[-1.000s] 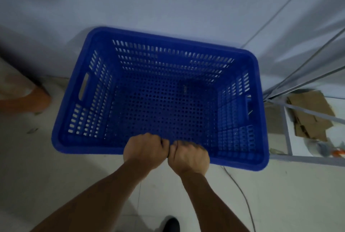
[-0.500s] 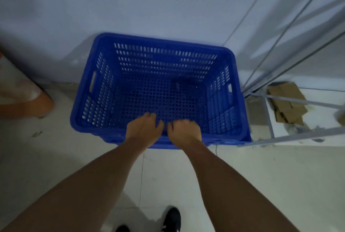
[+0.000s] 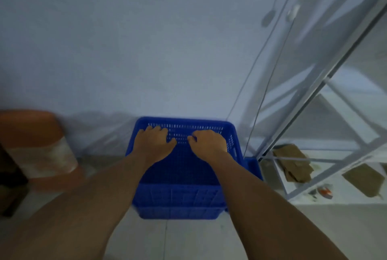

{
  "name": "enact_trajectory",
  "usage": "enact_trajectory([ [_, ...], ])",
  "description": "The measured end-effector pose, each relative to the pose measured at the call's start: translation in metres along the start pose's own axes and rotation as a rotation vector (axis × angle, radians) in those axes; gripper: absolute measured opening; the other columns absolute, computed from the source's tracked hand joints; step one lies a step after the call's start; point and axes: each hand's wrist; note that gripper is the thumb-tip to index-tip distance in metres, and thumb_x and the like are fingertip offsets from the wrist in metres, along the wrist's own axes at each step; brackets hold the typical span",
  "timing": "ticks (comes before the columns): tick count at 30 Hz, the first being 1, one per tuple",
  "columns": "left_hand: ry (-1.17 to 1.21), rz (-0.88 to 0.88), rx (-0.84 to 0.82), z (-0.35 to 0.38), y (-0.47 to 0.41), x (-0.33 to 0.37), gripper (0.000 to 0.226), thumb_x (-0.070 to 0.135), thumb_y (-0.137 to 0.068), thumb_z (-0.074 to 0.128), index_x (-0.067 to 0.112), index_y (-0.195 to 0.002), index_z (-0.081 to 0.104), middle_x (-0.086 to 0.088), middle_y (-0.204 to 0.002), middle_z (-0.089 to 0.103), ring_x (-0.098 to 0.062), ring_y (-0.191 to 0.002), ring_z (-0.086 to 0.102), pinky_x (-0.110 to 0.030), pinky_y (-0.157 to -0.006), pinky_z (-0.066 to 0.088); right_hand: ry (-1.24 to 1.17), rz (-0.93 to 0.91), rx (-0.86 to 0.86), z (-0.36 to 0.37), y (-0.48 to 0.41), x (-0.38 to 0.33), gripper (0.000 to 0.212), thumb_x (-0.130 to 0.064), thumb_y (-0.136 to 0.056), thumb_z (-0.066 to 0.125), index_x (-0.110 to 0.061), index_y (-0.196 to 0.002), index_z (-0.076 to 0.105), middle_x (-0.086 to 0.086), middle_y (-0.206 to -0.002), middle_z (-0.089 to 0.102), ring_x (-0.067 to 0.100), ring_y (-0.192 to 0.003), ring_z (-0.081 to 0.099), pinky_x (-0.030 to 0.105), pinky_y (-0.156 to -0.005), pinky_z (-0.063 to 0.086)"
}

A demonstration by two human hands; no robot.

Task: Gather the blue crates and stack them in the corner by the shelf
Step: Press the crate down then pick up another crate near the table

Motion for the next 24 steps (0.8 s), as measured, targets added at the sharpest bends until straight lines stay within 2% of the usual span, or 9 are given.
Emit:
enact_trajectory([
  [3,-0.036,0.012,0.104,-0.069,0.018,0.011,0.053,0.054,-0.104,0.038,0.015,-0.128,0.064,-0.008,-0.132,0.065,-0.031,-0.122,0.058,-0.045,-0.104,0.043,0.007,-0.034,0.073,-0.067,0.019,-0.016,0.045,-0.047,-0.104,0.036,-0.020,-0.122,0.068,0.005,-0.117,0.071,0.027,-0.101,0.065,0.036,-0.079,0.049],
  [7,-0.053,-0.045,0.202,-0.143,0.050,0.027,0.062,0.058,-0.104,0.034,0.017,-0.146,0.056,-0.008,-0.146,0.060,-0.030,-0.131,0.056,-0.046,-0.107,0.042,0.034,-0.105,0.149,-0.136,0.046,-0.035,0.049,-0.048,-0.105,0.033,-0.022,-0.137,0.060,0.005,-0.132,0.066,0.026,-0.114,0.063,0.036,-0.091,0.047],
  [12,-0.037,-0.165,0.277,-0.205,0.110,0.036,0.065,0.059,-0.105,0.033,0.018,-0.154,0.048,-0.008,-0.158,0.051,-0.031,-0.143,0.049,-0.050,-0.116,0.039,0.017,-0.211,0.243,-0.192,0.085,-0.057,0.049,-0.049,-0.105,0.034,-0.024,-0.139,0.058,0.003,-0.134,0.065,0.027,-0.117,0.062,0.037,-0.091,0.049],
  [16,-0.038,-0.258,0.337,-0.237,0.167,0.022,0.065,0.057,-0.105,0.034,0.017,-0.154,0.048,-0.008,-0.157,0.051,-0.032,-0.141,0.049,-0.050,-0.115,0.039,0.024,-0.308,0.288,-0.222,0.118,-0.085,0.048,-0.047,-0.105,0.034,-0.024,-0.139,0.058,0.005,-0.132,0.066,0.027,-0.116,0.063,0.038,-0.091,0.049],
  [24,-0.059,-0.543,0.420,-0.274,0.326,-0.058,0.064,0.059,-0.101,0.029,0.020,-0.145,0.053,-0.007,-0.148,0.056,-0.032,-0.135,0.051,-0.049,-0.108,0.042,-0.047,-0.645,0.323,-0.226,0.212,-0.227,0.046,-0.045,-0.104,0.036,-0.024,-0.137,0.060,0.006,-0.129,0.068,0.028,-0.114,0.064,0.039,-0.091,0.050],
])
Point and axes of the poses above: each hand's wrist, its own y-axis away from the middle knuckle, its own z-axis out of the palm, x = y × z
